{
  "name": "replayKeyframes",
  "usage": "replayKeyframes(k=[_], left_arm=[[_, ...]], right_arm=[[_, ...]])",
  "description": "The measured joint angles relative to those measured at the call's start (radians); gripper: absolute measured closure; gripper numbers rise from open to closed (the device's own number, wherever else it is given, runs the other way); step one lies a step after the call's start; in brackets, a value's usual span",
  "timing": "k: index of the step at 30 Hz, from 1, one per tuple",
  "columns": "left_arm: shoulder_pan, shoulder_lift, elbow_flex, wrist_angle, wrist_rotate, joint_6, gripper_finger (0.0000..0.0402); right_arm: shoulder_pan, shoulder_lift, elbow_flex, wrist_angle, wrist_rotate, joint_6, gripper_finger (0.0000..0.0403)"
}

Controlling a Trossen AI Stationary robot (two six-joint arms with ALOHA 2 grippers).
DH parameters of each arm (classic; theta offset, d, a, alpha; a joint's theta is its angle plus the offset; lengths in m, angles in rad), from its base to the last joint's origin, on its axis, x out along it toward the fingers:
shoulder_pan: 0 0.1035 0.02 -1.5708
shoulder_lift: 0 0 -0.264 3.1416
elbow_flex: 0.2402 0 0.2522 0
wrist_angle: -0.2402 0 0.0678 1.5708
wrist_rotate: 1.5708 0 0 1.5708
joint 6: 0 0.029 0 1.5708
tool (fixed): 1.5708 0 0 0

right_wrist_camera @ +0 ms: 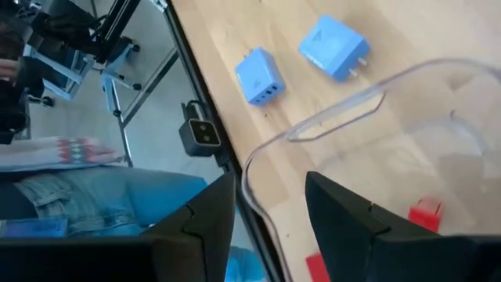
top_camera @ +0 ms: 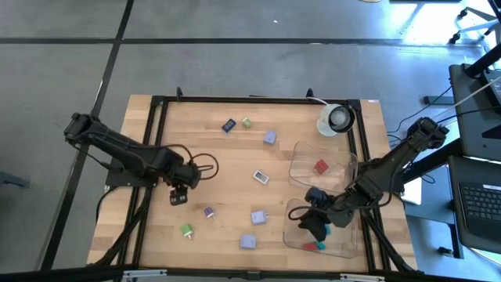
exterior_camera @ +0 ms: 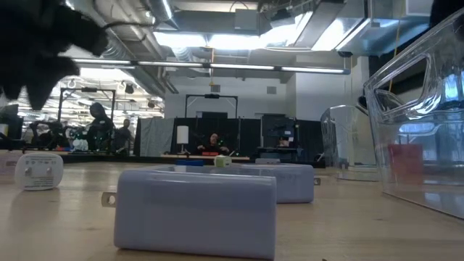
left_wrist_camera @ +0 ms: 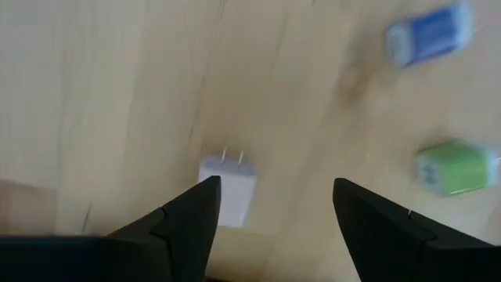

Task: Pick & Place Office items
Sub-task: Put the white charger adapter into the top transparent bin

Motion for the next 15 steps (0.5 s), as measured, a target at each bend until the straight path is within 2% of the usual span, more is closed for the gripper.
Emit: replayKeyframes(k=[10, 15], left_arm=[[-0.031, 0.0, -0.176, 0.01, -0.009, -0.061, 0.012], [-0.03, 0.0, -0.243, 0.091, 0.002, -0.065, 0.0119]], right_arm=[[-0.051, 0.0, 0.0, 0.0, 0.0, -0.109, 0.0244], [-0.074, 0.0, 0.0, 0.0, -0.003, -0.156, 0.0243]])
